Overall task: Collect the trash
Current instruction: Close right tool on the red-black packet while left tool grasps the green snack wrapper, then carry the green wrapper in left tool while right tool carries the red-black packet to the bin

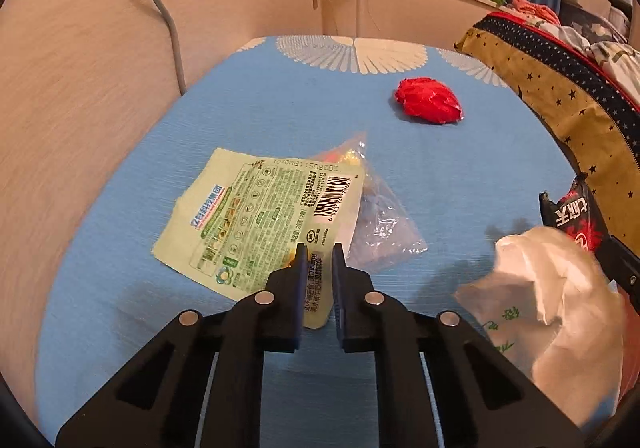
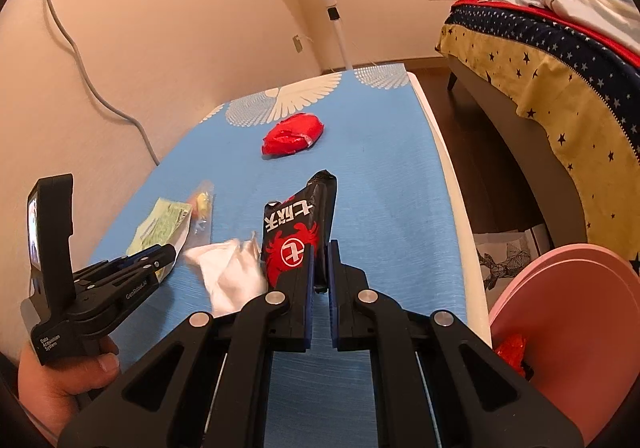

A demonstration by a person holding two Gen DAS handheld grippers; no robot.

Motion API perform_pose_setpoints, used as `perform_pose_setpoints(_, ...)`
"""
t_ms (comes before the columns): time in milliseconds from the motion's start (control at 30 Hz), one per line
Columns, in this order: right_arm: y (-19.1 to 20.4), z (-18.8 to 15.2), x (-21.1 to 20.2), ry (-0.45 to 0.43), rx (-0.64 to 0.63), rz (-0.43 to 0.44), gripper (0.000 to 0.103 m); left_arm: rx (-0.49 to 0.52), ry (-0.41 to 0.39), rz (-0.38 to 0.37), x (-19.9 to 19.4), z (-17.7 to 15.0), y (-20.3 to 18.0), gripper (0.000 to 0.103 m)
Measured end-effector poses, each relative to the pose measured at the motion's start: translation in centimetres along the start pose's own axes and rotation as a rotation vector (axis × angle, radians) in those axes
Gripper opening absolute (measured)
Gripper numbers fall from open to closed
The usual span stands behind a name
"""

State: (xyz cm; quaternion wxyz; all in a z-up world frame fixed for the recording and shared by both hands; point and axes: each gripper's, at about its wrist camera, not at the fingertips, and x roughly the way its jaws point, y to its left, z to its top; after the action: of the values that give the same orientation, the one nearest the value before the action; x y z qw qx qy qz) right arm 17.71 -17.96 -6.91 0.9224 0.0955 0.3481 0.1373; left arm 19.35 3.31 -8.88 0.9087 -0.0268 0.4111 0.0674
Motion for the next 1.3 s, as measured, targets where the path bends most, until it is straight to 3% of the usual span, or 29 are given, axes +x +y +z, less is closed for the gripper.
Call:
perform_pose_setpoints(233,-0.3,0.5,-2.2,-0.047,0.01,-0.024,0.006,-0.012,-0.075,-0.003,-3.0,0.3,0.4,0.002)
perform_pose_setpoints(800,-0.8,0.3,-10.1,-0.162,0.0,-0.094,0.006,-0.099,-0.205,-0.153,-10.7,-0.3,2.0,0.0)
perform_pose_setpoints(1300,-1.5,-0.2,-16.3,-0.247,0.001,-0.151,0.007,-0.074,-0.255,-0.245,-15.3,-1.6,0.1,0.0)
